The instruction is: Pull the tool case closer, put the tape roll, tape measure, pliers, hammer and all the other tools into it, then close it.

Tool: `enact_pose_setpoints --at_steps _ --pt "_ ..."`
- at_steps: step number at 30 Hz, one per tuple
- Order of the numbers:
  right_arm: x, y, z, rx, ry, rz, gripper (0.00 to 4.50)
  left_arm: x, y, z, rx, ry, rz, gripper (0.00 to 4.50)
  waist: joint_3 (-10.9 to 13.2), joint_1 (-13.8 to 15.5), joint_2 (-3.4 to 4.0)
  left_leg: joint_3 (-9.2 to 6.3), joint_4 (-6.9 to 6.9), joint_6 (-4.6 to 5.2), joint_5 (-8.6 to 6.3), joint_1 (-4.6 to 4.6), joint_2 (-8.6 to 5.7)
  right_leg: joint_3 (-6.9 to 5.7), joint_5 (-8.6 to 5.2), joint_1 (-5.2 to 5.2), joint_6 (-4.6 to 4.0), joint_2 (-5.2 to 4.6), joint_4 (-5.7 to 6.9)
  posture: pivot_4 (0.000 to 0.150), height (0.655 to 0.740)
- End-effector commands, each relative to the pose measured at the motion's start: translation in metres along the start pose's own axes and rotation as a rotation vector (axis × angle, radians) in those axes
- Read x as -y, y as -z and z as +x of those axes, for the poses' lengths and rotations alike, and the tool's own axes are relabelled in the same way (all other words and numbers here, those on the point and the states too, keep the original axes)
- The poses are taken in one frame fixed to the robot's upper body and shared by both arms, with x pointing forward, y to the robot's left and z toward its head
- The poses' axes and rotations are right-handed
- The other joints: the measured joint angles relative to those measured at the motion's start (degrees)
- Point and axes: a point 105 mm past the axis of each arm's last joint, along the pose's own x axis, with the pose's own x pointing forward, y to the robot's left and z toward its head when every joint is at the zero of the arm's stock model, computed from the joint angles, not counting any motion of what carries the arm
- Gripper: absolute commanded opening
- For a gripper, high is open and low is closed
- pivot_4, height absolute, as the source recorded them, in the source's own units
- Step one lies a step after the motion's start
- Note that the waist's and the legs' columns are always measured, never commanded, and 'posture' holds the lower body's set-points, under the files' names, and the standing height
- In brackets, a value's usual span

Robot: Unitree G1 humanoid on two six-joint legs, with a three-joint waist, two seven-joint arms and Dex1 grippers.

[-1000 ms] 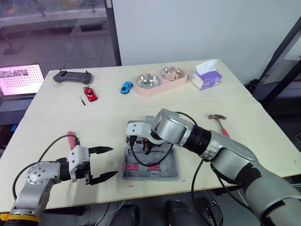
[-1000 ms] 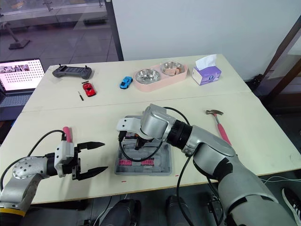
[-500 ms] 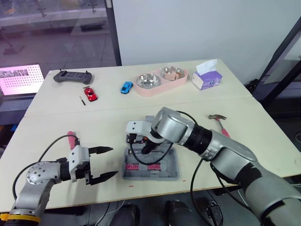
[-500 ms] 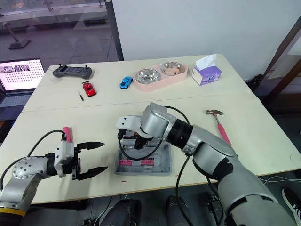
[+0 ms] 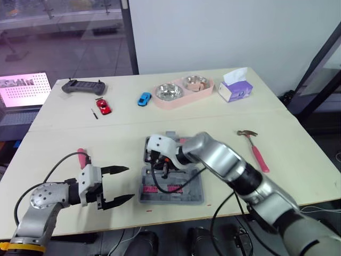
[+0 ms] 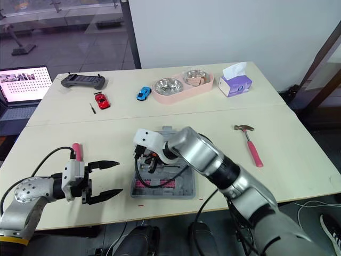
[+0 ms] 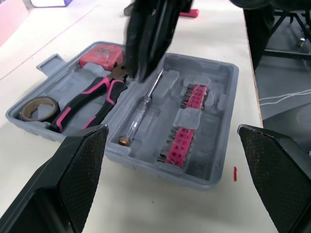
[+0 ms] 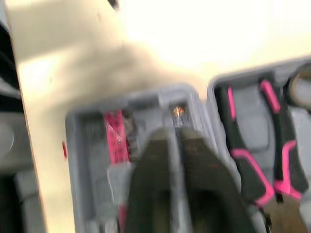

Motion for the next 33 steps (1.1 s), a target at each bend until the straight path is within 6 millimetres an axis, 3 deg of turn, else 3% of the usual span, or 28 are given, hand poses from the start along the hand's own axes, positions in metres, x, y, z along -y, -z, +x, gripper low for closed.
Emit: enact_pose_setpoints --at_steps 1,8,16,19,25,31,33 --pt "0.002 -0.005 -0.004 0.118 0.088 -0.053 0.15 -0.004 -0.01 -0.004 0.017 -0.014 0.034 4.5 0.0 -0.05 0.0 0.0 0.0 0.0 0.0 0.01 0.0 0.0 0.0 0.01 0.0 0.0 0.0 0.15 0.74" --pt "0.01 0.026 0.004 0.084 0.179 0.023 0.15 -0.006 -0.011 -0.006 0.013 -0.01 0.036 4.5 0.0 -0.03 -0.01 -0.01 0.01 0.01 0.0 0.04 0.01 0.0 0.0 0.05 -0.01 0.02 0.0 0.15 0.74" --pt "0.013 0.046 0.009 0.026 0.18 0.044 0.15 -0.008 -0.011 -0.006 0.009 -0.007 0.041 4.5 0.0 -0.02 -0.01 0.0 0.01 0.01 0.0 0.04 0.01 -0.01 -0.01 0.09 -0.01 0.04 -0.06 0.15 0.74" --pt "0.01 0.071 0.015 -0.057 0.169 0.09 0.15 -0.008 -0.012 -0.007 0.007 -0.007 0.044 4.5 0.0 0.04 -0.01 -0.01 0.02 0.01 0.01 0.04 0.01 -0.01 -0.01 0.1 -0.01 0.05 -0.07 0.15 0.74" --pt "0.01 0.102 0.019 -0.167 0.184 0.198 0.15 -0.008 -0.013 -0.008 0.006 -0.013 0.047 4.5 -0.03 0.08 0.0 -0.01 0.02 0.01 0.01 0.09 0.01 -0.02 -0.01 0.17 -0.02 0.04 -0.09 0.15 0.74" --pt "0.008 0.092 0.024 -0.113 0.166 0.234 0.15 -0.006 -0.013 -0.009 0.007 -0.013 0.047 4.5 -0.09 0.14 -0.03 -0.04 0.04 0.01 0.01 0.2 0.01 -0.03 -0.02 0.25 -0.04 0.06 -0.12 0.15 0.74" --pt "0.011 0.077 0.019 -0.047 0.162 0.213 0.15 -0.007 -0.013 -0.009 0.007 -0.014 0.045 4.5 -0.09 0.14 -0.03 -0.04 0.04 0.01 0.01 0.2 0.01 -0.03 -0.02 0.23 -0.03 0.07 -0.12 0.15 0.74"
